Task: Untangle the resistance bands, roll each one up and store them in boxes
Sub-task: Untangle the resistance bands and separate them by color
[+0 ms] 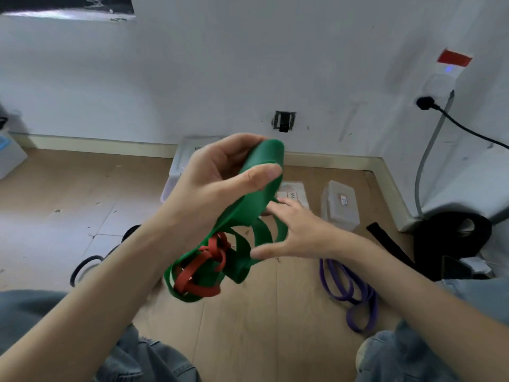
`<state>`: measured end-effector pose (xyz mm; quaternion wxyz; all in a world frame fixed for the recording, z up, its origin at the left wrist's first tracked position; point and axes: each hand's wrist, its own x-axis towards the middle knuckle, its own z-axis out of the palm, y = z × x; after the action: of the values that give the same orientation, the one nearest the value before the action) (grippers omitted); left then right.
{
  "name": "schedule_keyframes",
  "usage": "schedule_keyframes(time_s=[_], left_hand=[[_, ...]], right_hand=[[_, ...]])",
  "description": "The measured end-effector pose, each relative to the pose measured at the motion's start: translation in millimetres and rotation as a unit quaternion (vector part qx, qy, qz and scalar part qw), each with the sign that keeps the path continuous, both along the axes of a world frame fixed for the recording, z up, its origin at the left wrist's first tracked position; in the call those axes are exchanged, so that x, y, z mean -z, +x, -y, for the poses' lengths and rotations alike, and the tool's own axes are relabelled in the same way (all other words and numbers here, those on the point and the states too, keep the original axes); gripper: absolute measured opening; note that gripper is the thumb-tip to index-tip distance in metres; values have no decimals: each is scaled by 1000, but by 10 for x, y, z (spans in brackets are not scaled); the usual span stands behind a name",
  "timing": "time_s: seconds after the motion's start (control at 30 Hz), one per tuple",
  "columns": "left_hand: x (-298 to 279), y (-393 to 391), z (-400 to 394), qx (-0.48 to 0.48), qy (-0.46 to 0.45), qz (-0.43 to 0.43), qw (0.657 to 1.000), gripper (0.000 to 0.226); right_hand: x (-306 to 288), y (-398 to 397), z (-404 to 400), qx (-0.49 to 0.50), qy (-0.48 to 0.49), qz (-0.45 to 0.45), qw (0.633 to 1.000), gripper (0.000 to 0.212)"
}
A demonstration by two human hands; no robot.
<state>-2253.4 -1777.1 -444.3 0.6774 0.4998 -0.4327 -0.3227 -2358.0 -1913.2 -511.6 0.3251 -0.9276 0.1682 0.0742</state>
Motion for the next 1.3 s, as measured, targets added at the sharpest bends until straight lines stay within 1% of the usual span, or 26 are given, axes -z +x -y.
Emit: schedule_keyframes(time_s=[0.07, 0.17, 0.23, 0.27, 0.3, 0.33, 0.4, 0.43, 0.47, 0.5, 0.53, 0.57, 0.6, 0.63, 0.73, 0.83, 0.87, 0.9, 0.93, 1.0, 1.03, 1.1, 1.17, 1.2, 1.27, 1.3], left_hand=[[20, -12, 29, 6, -4, -1, 1000, 21], [48, 67, 49, 4, 6, 2, 1000, 27], [90, 221, 41, -11, 57, 29, 998, 25], [123, 315, 27, -26, 119, 84, 989, 20], [178, 404, 17, -32, 213, 179, 960, 17], [245, 471, 3, -2, 336, 289, 896, 21], [443, 522, -56, 143, 551, 441, 694, 45], [516, 510, -76, 195, 591, 455, 638, 59], [539, 513, -93, 209, 593, 437, 643, 75], [496, 521, -96, 183, 570, 387, 702, 90], [457, 545, -74, 130, 517, 315, 785, 100], [434, 555, -36, 80, 441, 249, 858, 100], [435, 542, 6, 58, 378, 197, 903, 92], [454, 497, 56, 70, 342, 165, 922, 80], [662, 240, 193, 121, 339, 171, 917, 52], [774, 249, 275, -14, 322, 231, 918, 9], [746, 286, 272, -61, 308, 228, 922, 9], [704, 310, 269, -85, 289, 177, 937, 13], [636, 315, 259, -79, 261, 86, 958, 15], [454, 302, 227, -34, 195, -80, 977, 16], [347, 306, 202, -11, 162, -127, 979, 14], [160, 343, 150, 24, 96, -159, 982, 13], [84, 398, 119, 1, 78, -134, 988, 28], [115, 428, 119, -33, 105, -89, 990, 34], [235, 476, 140, -121, 207, 63, 969, 39], [315, 501, 142, -150, 269, 157, 938, 41]], right_hand=[[55, 37, -58, 51, -72, 81, 993, 46], [125, 34, -6, 97, -142, 119, 978, 27], [89, 6, 119, 167, -149, 154, 962, 21], [55, -15, 165, 199, -147, 177, 952, 18], [27, -36, 193, 220, -151, 199, 943, 15], [-1, -55, 213, 226, -162, 218, 936, 14], [-58, -84, 222, 201, -191, 228, 933, 14], [-90, -97, 216, 181, -197, 220, 938, 15], [-117, -111, 206, 161, -195, 211, 944, 17], [-138, -121, 191, 143, -184, 203, 951, 18], [-153, -126, 171, 126, -163, 201, 958, 19], [-177, -127, 136, 111, -132, 205, 964, 19], [-212, -125, 103, 99, -90, 215, 967, 19], [-250, -120, 77, 92, -45, 231, 968, 20], [-373, -116, 91, 96, 67, 304, 945, 19], [-382, -147, 145, 136, 147, 339, 919, 29], [-367, -147, 159, 148, 158, 339, 916, 31], [-349, -140, 168, 156, 166, 338, 913, 32], [-335, -128, 177, 161, 173, 339, 910, 33], [-335, -96, 193, 164, 184, 333, 910, 33], [-333, -79, 194, 156, 184, 321, 916, 33], [-297, -53, 165, 103, 159, 272, 944, 33], [-230, -31, 92, 45, 133, 213, 967, 35], [-194, -25, 61, 31, 123, 195, 973, 36], [-157, -27, 44, 33, 113, 190, 975, 35], [-169, -34, 55, 48, 120, 197, 972, 33]])
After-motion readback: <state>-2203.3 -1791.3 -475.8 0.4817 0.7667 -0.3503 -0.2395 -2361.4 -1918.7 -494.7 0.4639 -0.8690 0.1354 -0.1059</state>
